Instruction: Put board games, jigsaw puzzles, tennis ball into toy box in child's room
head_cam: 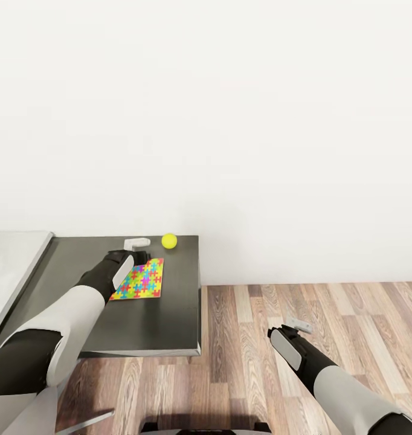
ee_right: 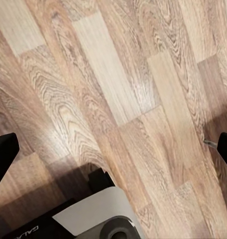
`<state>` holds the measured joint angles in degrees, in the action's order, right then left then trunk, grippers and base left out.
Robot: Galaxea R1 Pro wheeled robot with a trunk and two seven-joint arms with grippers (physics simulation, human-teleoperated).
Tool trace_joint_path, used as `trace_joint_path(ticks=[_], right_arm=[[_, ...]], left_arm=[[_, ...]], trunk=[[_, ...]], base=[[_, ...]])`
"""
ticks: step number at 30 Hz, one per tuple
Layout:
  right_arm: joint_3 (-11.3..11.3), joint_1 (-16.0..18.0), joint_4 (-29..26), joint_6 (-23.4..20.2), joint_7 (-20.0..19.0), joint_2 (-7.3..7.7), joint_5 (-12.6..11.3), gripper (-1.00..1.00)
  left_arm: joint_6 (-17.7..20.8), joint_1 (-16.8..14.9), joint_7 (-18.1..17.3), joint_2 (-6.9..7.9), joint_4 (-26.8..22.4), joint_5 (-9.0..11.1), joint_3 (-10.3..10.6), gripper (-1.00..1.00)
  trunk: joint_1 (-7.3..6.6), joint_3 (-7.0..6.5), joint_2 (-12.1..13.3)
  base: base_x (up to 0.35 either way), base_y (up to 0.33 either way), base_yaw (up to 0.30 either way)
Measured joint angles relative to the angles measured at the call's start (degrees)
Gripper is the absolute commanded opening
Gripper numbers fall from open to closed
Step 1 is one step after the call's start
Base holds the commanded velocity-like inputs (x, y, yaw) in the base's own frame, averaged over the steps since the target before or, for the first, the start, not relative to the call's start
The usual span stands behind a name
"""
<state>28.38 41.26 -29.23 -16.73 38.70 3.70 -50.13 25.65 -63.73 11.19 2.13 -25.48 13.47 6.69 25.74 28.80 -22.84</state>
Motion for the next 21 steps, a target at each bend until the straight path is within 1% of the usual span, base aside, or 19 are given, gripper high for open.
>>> trace_joint_path(ticks=[8,21], right_arm=[[0.0,0.0,0.0,0.0,0.0,0.0,0.0,1.0],[0.0,0.0,0.0,0.0,0.02,0.0,0.0,1.0]], left_arm=[[0.0,0.01,0.02,-0.05,-0.4,0.02,0.02,1.0],[0.01,0.0,0.01,-0.1,-0.28,-0.04,0.04,1.0]], trunk=[[0.0,0.55,0.0],[-0.01,0.64,-0.01]], base=[[0.0,0.0,0.0],[0.0,0.0,0.0]])
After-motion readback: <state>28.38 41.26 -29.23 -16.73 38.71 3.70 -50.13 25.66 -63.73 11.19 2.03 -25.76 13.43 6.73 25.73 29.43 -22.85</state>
